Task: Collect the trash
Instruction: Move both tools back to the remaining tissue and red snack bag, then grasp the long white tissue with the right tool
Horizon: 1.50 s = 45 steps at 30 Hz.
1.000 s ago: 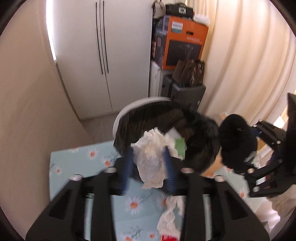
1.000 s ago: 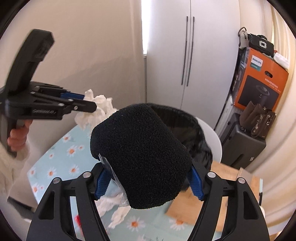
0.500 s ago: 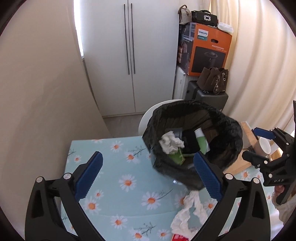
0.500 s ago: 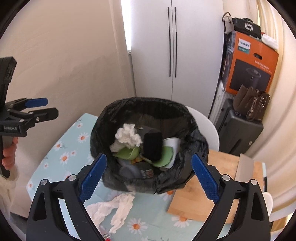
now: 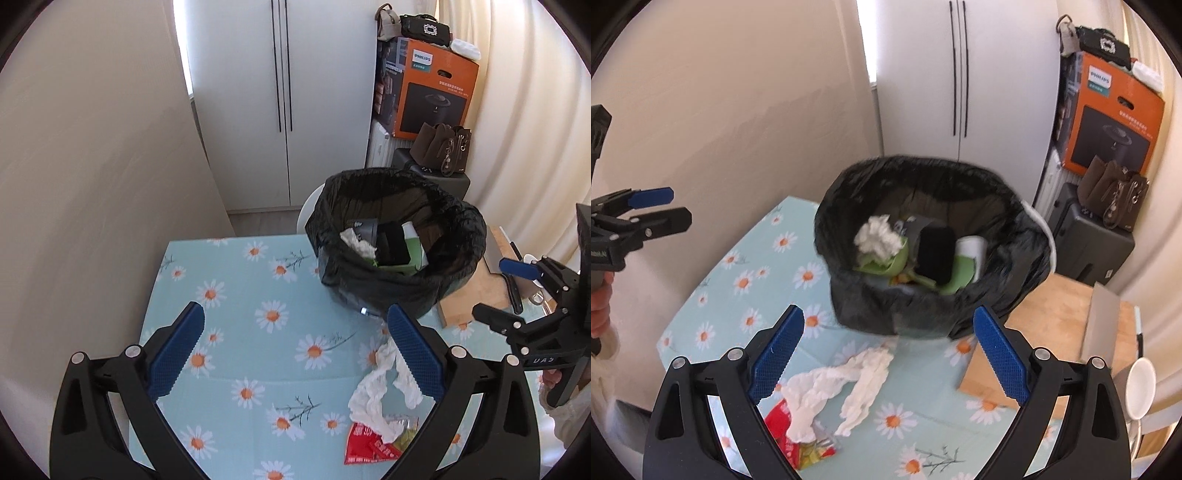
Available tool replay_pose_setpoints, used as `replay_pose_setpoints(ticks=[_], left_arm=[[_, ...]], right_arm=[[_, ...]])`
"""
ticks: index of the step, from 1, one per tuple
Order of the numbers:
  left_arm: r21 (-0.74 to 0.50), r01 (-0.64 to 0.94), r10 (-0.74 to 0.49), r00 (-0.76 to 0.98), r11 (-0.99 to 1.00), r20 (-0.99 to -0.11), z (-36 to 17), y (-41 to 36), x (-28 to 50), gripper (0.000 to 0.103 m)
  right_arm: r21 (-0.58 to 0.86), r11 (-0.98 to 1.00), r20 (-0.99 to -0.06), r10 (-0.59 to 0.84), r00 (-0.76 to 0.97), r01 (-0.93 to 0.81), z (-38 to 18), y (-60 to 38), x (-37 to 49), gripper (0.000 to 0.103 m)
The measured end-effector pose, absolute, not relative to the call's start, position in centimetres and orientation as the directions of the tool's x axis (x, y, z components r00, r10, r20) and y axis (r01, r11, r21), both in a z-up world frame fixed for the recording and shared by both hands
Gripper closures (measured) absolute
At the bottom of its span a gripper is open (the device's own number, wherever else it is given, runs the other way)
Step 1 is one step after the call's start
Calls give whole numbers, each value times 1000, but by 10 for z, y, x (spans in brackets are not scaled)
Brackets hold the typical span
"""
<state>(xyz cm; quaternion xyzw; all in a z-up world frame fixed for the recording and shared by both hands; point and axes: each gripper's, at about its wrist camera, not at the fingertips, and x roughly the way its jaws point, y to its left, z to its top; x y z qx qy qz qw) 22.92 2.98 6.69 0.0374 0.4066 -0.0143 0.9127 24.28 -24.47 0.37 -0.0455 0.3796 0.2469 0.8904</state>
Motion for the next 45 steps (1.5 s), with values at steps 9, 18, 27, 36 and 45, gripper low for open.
replay_pose_setpoints(ticks=[9, 18, 27, 36, 45], left_arm=[[59, 29, 27, 639, 998, -769, 49, 41, 207, 6], [46, -3, 38, 607, 999, -794, 28, 51, 184, 6], [-7, -74, 36, 568, 997, -822, -1, 64, 152, 6], [-8, -152, 71, 503, 988, -861, -34, 67, 123, 6], [-9, -199, 81, 441, 980, -894, -58, 65, 95, 6]], right_arm=[[113, 863, -758, 396, 518, -493, -36, -228, 233, 14], [158, 859, -808, 396, 437, -486, -81, -211, 231, 14], [234, 866, -854, 401, 333, -442, -133, -196, 238, 14], [290, 879, -890, 393, 230, -378, -180, -180, 249, 14], [10, 861, -912, 217, 349, -509, -189, -132, 234, 31]])
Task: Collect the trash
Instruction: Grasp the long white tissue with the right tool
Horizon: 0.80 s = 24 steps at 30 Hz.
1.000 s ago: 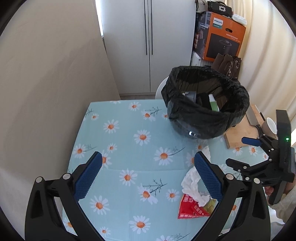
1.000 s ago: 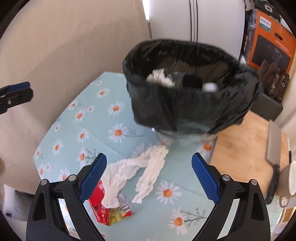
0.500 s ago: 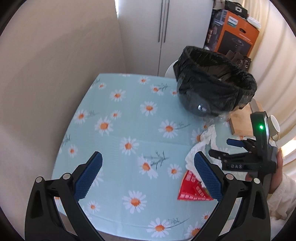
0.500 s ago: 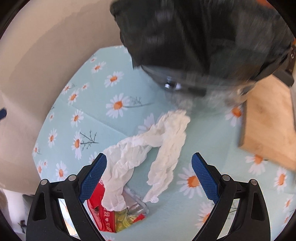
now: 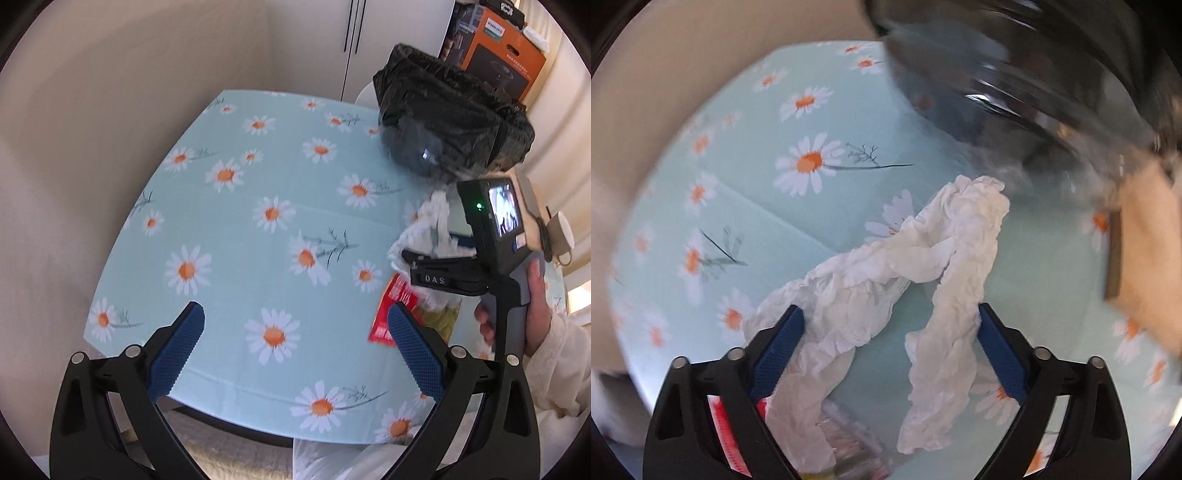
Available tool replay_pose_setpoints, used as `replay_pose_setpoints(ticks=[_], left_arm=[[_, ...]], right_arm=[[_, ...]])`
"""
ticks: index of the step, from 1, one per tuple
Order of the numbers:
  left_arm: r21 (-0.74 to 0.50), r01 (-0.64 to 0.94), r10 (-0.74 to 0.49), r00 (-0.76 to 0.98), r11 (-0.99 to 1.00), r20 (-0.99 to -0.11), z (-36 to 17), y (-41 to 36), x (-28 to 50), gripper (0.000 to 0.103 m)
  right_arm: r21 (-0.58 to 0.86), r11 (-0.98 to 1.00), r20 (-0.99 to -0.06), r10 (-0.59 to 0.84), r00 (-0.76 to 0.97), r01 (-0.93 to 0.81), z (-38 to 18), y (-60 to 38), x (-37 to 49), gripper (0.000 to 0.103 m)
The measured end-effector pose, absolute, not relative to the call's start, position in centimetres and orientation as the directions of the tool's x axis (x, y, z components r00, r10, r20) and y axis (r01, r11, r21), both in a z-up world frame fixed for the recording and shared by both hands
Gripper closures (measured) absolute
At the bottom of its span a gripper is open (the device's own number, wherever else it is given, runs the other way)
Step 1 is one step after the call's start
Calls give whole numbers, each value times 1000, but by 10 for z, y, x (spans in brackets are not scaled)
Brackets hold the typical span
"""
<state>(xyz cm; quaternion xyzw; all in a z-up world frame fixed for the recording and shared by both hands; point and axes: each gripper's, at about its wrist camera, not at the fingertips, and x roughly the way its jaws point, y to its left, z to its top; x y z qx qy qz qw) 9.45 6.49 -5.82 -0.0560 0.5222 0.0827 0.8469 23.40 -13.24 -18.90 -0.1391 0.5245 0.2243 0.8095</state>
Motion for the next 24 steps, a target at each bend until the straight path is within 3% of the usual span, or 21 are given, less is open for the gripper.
replay_pose_setpoints(ticks=[4, 5, 13, 24], left_arm=[[-9, -205, 80, 421, 979, -903, -67, 63, 88, 6], [-12, -204, 77, 419, 979, -905, -69, 62, 88, 6], [-28, -138, 31, 410, 990, -912, -78, 49, 99, 6], [-94, 40, -103, 376, 995, -921, -102, 9, 128, 6]], right_arm=[[23, 842, -914, 236, 330, -538, -182, -126, 232, 83], [47, 850, -920, 242, 309, -525, -181, -129, 236, 86], [319, 868, -893, 410, 186, -380, -179, -193, 252, 87], [261, 913, -895, 350, 275, -313, -166, -250, 233, 87]])
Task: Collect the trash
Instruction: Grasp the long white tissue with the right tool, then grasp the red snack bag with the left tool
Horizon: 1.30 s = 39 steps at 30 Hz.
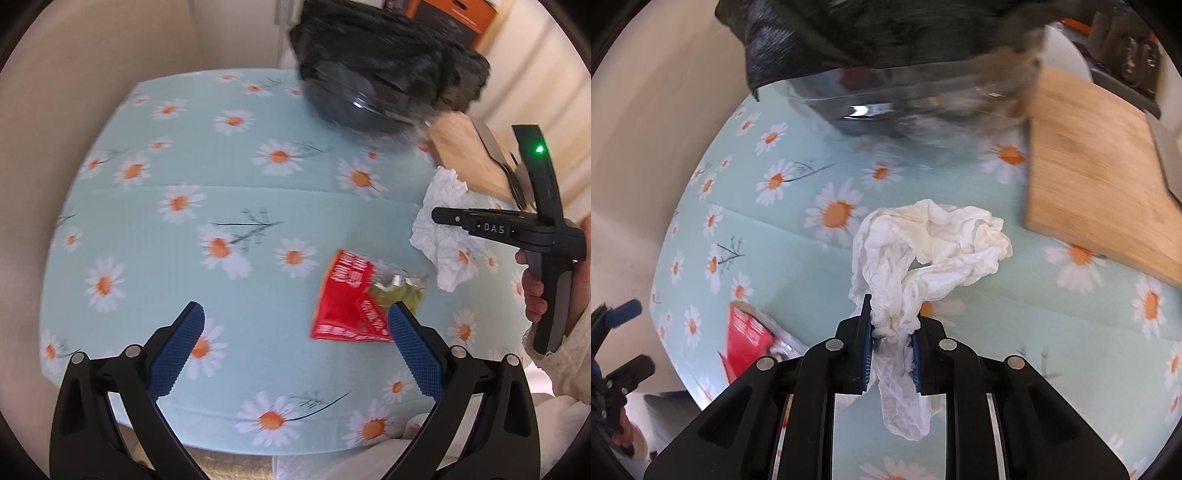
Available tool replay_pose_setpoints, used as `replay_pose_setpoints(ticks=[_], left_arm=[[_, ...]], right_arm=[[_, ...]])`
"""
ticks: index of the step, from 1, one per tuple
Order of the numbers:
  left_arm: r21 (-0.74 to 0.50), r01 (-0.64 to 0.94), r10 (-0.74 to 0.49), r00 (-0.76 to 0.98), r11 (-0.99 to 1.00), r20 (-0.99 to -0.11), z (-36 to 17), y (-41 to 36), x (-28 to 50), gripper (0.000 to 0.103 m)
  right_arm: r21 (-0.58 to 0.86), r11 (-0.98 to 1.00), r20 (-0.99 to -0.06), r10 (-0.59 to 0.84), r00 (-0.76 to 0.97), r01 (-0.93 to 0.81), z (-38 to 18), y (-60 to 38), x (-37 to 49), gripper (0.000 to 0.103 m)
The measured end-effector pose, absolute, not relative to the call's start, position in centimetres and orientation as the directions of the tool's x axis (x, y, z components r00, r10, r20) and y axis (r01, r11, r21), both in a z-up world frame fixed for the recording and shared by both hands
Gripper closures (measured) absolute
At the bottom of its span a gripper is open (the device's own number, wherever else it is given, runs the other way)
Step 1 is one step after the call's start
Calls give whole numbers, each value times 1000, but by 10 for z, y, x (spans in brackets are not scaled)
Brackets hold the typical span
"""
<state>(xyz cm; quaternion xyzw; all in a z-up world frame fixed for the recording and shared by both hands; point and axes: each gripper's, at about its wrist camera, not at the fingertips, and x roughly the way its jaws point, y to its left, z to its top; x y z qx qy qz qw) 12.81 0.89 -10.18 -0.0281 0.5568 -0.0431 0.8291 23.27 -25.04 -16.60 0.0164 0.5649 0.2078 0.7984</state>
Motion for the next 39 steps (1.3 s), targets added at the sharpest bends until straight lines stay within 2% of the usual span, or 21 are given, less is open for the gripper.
replay_pose_setpoints(ticks=[7, 17, 26, 33, 39], left_arm=[[-200, 131, -231, 290, 971, -929, -134, -16, 149, 6], [-214, 214, -254, 182, 953, -950, -174, -47, 170, 6], [-85, 370, -165, 191, 925, -968, -193, -87, 176, 6], [27, 423, -76, 226, 906, -971, -200, -114, 181, 4], [27, 410, -78, 237, 912, -968, -201, -114, 182, 4]], right_arm=[[267, 937, -882, 332, 336, -225, -155, -291, 208, 87], [236, 966, -889, 260, 376, -109, -137, -345, 170, 86], [221, 975, -892, 210, 401, -20, -137, -366, 144, 85], [229, 973, -900, 207, 384, 11, -145, -370, 138, 85], [243, 970, -900, 226, 373, -2, -152, -364, 138, 85]])
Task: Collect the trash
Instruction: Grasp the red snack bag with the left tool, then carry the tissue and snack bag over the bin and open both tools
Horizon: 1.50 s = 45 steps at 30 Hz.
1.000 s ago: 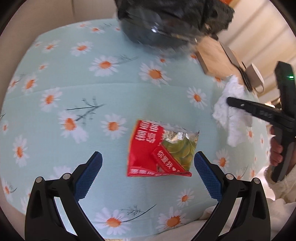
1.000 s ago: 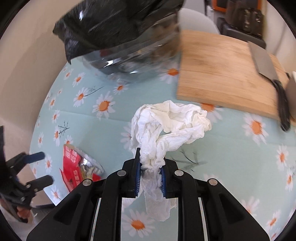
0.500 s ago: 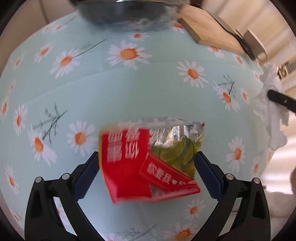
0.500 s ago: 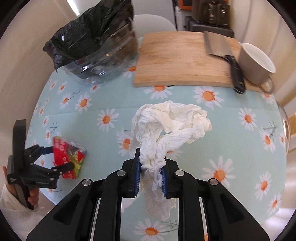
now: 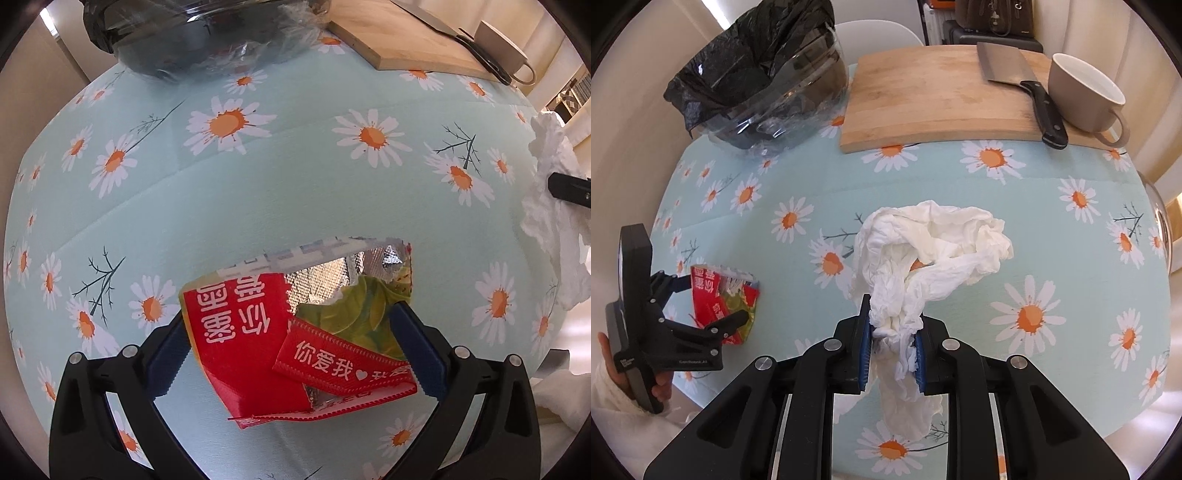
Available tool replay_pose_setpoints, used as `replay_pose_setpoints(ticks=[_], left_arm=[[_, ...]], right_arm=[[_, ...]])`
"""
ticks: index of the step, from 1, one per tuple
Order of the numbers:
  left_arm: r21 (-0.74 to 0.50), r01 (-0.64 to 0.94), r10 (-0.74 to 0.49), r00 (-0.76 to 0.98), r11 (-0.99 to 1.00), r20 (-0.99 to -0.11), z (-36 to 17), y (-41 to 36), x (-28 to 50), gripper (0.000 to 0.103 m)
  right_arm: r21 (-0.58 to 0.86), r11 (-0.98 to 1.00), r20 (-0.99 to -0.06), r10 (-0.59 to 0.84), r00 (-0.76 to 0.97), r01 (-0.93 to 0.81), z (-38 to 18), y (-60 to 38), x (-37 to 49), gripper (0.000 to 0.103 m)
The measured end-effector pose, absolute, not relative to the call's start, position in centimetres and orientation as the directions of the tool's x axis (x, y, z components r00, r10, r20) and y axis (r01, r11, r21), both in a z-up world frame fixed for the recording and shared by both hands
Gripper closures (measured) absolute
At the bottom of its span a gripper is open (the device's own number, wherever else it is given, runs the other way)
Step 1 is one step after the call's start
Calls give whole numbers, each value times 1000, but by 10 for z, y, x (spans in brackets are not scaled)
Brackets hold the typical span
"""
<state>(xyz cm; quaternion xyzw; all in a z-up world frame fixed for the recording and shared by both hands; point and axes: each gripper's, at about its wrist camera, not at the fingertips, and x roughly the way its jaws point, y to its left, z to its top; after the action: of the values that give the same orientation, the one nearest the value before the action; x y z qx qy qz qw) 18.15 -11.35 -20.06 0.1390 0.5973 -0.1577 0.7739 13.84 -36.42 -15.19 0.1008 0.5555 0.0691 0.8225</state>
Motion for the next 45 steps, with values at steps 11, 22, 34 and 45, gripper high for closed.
replay_pose_setpoints(ticks=[11, 22, 34, 45], left_arm=[[18, 340, -68, 241, 940, -968, -183, -85, 146, 49], [-26, 243, -74, 191, 970, -979, -165, -47, 122, 95], [13, 242, -47, 239, 970, -970, -104, -35, 124, 98], [55, 219, -16, 309, 974, -951, -49, -41, 137, 98]], right_arm=[[265, 963, -890, 263, 372, -48, -155, -353, 143, 85], [271, 955, -873, 296, 387, -119, -146, -343, 145, 85], [281, 942, -834, 335, 438, -186, -121, -343, 144, 85], [257, 934, -800, 350, 487, -249, -84, -342, 146, 85]])
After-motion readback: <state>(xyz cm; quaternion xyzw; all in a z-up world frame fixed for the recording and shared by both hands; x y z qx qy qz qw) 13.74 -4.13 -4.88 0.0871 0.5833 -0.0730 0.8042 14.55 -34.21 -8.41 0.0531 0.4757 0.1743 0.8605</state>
